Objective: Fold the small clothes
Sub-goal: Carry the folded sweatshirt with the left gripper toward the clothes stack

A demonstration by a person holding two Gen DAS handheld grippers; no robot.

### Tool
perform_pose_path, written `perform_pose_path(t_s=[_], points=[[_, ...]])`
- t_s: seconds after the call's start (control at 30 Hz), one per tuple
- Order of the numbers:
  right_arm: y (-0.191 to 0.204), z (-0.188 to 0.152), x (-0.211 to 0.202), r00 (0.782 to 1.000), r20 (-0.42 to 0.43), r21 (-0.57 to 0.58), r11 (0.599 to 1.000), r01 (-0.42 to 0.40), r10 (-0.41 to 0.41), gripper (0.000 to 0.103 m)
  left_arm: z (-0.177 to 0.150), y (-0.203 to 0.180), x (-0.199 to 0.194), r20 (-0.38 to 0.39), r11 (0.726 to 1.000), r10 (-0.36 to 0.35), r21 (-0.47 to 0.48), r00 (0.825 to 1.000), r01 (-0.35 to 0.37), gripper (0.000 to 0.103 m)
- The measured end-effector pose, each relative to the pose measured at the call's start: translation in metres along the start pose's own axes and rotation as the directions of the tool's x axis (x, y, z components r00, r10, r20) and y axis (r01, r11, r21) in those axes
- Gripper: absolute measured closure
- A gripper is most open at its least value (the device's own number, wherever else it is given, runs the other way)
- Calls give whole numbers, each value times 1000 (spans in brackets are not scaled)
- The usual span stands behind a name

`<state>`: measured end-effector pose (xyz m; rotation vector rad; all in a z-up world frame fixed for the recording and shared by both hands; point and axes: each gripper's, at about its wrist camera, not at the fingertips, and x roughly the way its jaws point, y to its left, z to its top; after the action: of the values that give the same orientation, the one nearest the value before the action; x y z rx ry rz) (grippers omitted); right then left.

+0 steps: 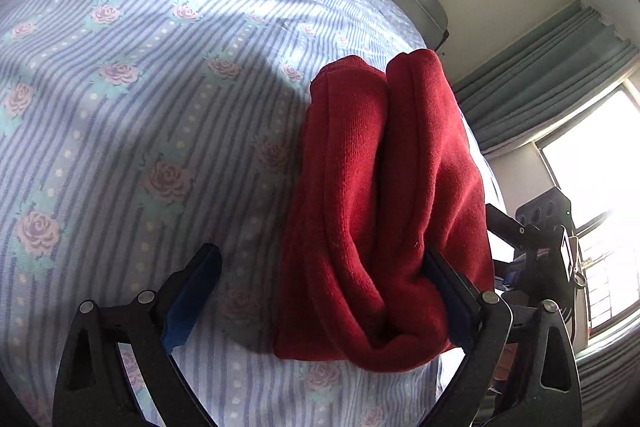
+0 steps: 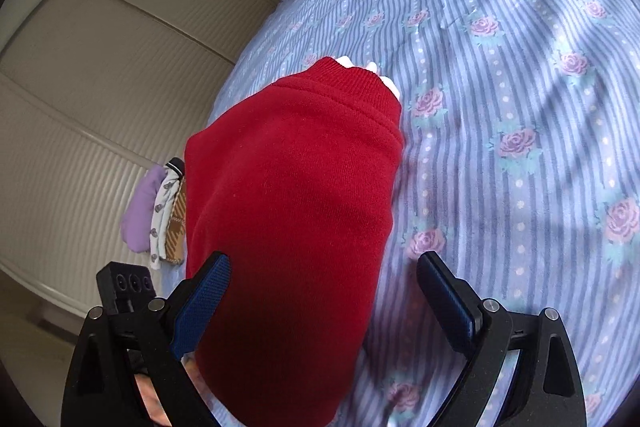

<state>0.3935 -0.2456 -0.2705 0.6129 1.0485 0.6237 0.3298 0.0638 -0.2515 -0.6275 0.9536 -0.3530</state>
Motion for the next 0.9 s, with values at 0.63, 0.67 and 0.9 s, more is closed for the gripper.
perform_pose_path(t_s=[0.63, 0.67, 0.9], points=[[10, 13, 29, 991, -8, 26, 990, -137, 137, 35, -1, -9, 6, 4, 989, -145, 6, 989, 145, 58], [11, 12, 26, 990, -2, 28, 990, -138, 138, 39, -1, -11, 4, 7, 990, -142, 10, 990, 142, 59], [17, 10, 7, 988, 39, 30, 988, -149, 148, 47, 2, -20, -15, 14, 990, -139, 27, 990, 139, 64]])
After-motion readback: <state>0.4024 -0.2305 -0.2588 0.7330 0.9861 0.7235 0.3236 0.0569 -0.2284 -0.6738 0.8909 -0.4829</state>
